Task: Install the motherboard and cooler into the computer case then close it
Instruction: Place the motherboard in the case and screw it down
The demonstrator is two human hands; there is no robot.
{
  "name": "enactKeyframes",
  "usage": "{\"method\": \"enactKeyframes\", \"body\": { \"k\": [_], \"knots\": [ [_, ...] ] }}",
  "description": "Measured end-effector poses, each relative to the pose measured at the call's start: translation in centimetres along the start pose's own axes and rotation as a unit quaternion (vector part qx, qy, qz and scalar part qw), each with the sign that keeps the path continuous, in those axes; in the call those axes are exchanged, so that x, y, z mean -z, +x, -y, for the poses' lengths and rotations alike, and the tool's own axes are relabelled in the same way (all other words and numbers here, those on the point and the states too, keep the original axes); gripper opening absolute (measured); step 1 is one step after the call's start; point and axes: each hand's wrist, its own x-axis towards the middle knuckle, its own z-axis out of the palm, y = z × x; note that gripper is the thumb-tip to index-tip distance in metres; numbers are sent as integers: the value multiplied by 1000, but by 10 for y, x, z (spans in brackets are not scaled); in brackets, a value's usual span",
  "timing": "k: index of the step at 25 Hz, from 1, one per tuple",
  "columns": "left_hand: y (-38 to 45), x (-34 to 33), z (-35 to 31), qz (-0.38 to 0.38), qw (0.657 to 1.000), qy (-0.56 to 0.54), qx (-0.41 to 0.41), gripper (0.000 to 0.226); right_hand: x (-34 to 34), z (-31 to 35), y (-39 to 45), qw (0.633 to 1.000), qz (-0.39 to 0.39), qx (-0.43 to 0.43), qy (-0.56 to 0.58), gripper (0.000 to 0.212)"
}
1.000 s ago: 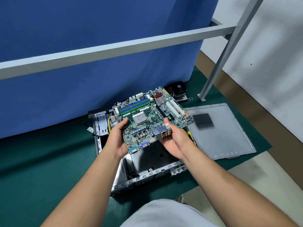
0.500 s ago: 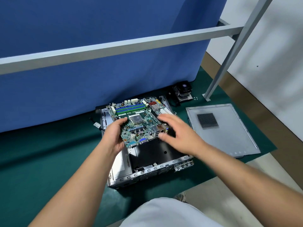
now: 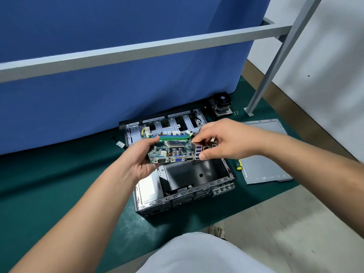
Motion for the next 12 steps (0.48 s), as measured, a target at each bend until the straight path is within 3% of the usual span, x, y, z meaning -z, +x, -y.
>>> {"method": "enactKeyframes", "body": {
  "k": [6,12],
  "knots": [
    [-4,9,18,38,995,-63,67,13,-7,-3,-15,988,66,-65,124,28],
    [24,17,44,22,990,-93,99,16,-47,-23,-2,985,99,-111,85,37]
  ]
}}
